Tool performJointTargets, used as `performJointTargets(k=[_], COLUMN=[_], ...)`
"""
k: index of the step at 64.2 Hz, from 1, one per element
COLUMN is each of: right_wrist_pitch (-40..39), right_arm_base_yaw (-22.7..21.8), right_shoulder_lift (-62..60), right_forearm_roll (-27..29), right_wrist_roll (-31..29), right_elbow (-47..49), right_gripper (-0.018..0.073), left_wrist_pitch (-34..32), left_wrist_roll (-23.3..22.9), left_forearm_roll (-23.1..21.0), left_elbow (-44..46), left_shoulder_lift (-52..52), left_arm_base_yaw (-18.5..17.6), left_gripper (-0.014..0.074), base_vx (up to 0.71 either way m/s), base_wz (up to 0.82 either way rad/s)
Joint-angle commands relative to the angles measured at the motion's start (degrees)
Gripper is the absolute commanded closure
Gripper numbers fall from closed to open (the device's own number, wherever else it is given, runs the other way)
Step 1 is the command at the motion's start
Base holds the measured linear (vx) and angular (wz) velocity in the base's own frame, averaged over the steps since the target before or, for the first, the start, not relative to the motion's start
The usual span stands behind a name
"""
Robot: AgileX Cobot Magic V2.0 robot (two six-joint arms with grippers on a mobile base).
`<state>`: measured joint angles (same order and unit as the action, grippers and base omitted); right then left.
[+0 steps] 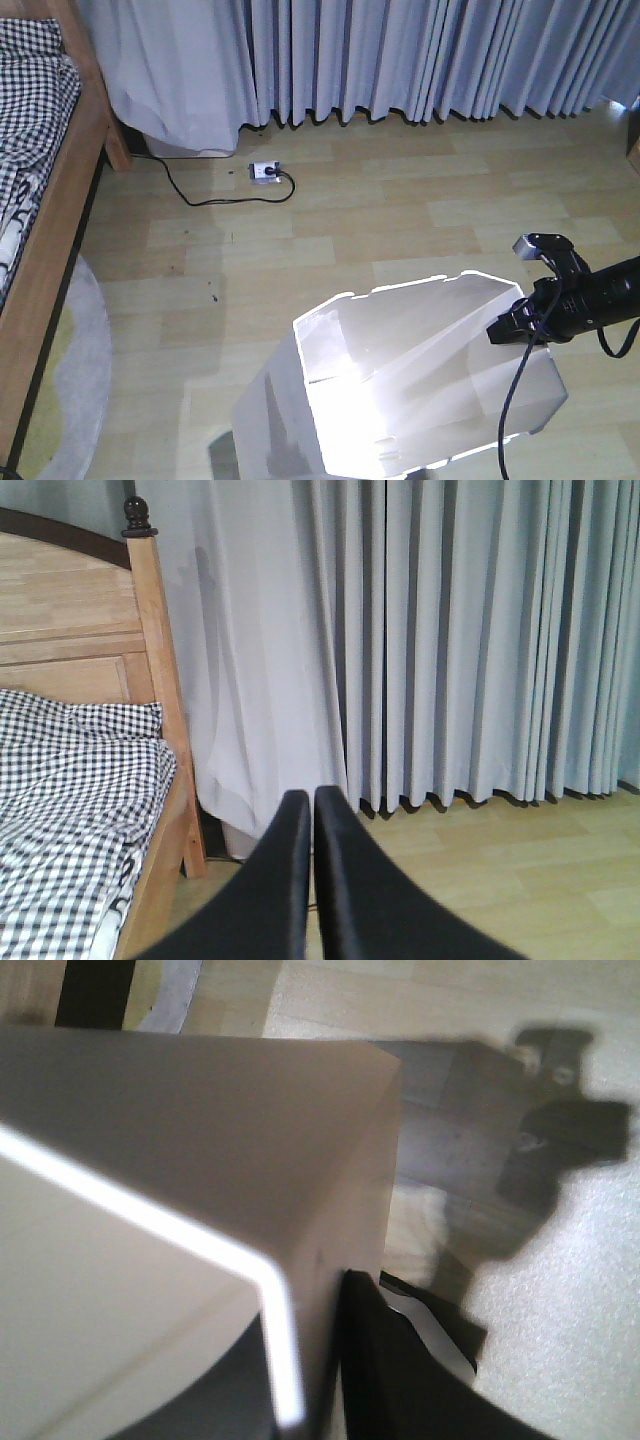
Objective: Move trash bin to bedside with robot
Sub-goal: 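Carry the bin toward the curtains beside the bed's foot post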
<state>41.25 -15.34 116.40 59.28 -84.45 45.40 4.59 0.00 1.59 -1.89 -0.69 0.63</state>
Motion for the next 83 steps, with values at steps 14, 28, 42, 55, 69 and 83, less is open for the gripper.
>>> performJointTargets(k=[14,28,42,55,69,83], right_wrist_pitch=[12.1,12.1,12.1,12.1,12.3,12.3], right_arm_base_yaw=[-0.2,-0.2,-0.2,-0.2,-0.2,-0.2], right_shoulder_lift=[-3.4,-3.4,-3.4,-3.4,-3.4,-3.4], right_forearm_roll=[5.6,5.6,5.6,5.6,5.6,5.6], right_wrist_roll=[1.3,1.3,1.3,1.3,1.3,1.3], right_elbow=[0.8,0.8,0.8,0.8,0.8,0.8], right_gripper=[0.0563,0.0563,0.0563,0.0563,0.0563,0.0563], left_wrist_pitch=[-4.3,-4.3,-4.3,-4.3,-4.3,-4.3], left_wrist_roll=[-0.8,-0.8,-0.8,-0.8,-0.8,-0.8], left_forearm_roll=[-0.5,-0.5,-0.5,-0.5,-0.5,-0.5], left_elbow=[-0.7,-0.7,-0.7,-0.7,-0.7,-0.7], left_shoulder_lift=[-0.9,-0.9,-0.9,-0.9,-0.9,-0.9], left_arm_base_yaw=[-0.4,-0.4,-0.4,-0.4,-0.4,-0.4], left_gripper=[0.0603,0.0603,0.0603,0.0603,0.0603,0.0603], base_vx=[0.23,0.23,0.23,0.22,0.21,0.17], base_wz=[0.01,0.05,0.07,0.07,0.05,0.04])
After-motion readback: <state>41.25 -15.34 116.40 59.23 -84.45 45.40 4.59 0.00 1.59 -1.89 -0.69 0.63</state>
